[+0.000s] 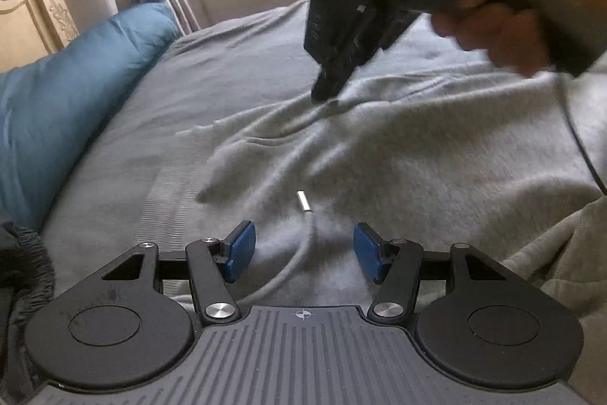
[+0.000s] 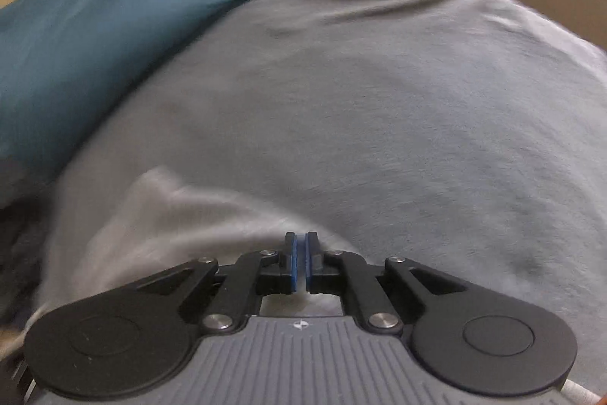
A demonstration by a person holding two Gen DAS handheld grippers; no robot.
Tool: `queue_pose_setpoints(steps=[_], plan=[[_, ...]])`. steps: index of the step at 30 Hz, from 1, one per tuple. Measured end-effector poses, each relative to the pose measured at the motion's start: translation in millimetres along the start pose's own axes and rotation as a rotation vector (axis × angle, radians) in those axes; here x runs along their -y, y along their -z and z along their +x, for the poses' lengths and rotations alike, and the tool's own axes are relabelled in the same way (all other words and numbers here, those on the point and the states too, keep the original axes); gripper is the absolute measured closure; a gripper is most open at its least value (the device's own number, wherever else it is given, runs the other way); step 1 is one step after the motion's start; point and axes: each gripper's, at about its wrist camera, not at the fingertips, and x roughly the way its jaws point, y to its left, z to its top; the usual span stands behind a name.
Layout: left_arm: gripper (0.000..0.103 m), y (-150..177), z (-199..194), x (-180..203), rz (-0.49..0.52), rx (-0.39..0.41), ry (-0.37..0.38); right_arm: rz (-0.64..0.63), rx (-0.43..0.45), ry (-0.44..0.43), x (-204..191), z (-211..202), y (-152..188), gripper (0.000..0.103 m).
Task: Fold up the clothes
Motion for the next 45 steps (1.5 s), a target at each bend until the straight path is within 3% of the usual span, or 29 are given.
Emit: queue_pose_setpoints(steps=[3,5,7,10,13,15,20,22,27,31,37,41,43,45], plan=[[0.046,4.0,-1.9,-9.3,-0.023,-0.016,-0.017,-0.093,-0.077,-0.045,-27.7,18.8,2.2,0.089],[0.046,7.0,-2.0,-15.7,-0.044,-0.026,-0.030,-0.122,-0.057,-0.015,-45.6,38.9,-1.1,0.089],[0.045,10.2,0.0,-21.8,-0.061,-0.033,-0.034,-0.034,0.003,-0.015,-42.5,58.9,-16.5,0.090],[0.045,11.8,2.8,-28.4,-0.088,-0.038,-0.029,0.180,0.003,-0.050,-27.8,66.6,-31.5,0.090],[0.045,12.8,-2.5,-32.4,-0.117,-0.037,-0.025,0.074,0.006,-0.037,-39.9,45.7,-31.6,0.089],[0.045,13.0,-2.4,-34.3,-0.124,-0.041,-0.029,0.030,-0.001,-0.081,-48.8,37.1,-29.4,0.088],[0.045,13.0,-0.1,-32.7,-0.125,-0.051,-0.041,0.084,0.021,-0.048,-46.5,70.4,-28.7,0.082],[0.045,9.9,0.4,-33.5,-0.141,-0.049,-0.042,0.201,0.097,-0.098,-24.8,50.6,-26.7,0.081],[0.045,7.9,-0.9,-30.7,-0.133,-0.044,-0.044,0.198,0.273,-0.020,42.5,-59.1,-3.4,0.075],[0.045,0.3,-2.1,-26.1,-0.132,-0.026,-0.039,0.317,0.402,-0.008,107.3,-163.5,49.5,0.063],[0.045,-19.8,-4.7,-3.6,-0.104,0.015,-0.001,0.509,0.511,0.050,161.9,-304.5,179.1,0.060],[0.045,-32.4,-7.7,27.8,-0.073,0.039,0.053,0.648,0.541,0.066,170.2,-363.8,272.8,0.054],[0.045,-37.0,-8.2,44.0,-0.068,0.048,0.085,0.692,0.535,0.109,166.8,-379.0,314.3,0.036],[0.045,-38.8,-7.0,61.1,-0.060,0.050,0.111,0.729,0.502,0.175,163.7,-389.6,352.0,0.032]])
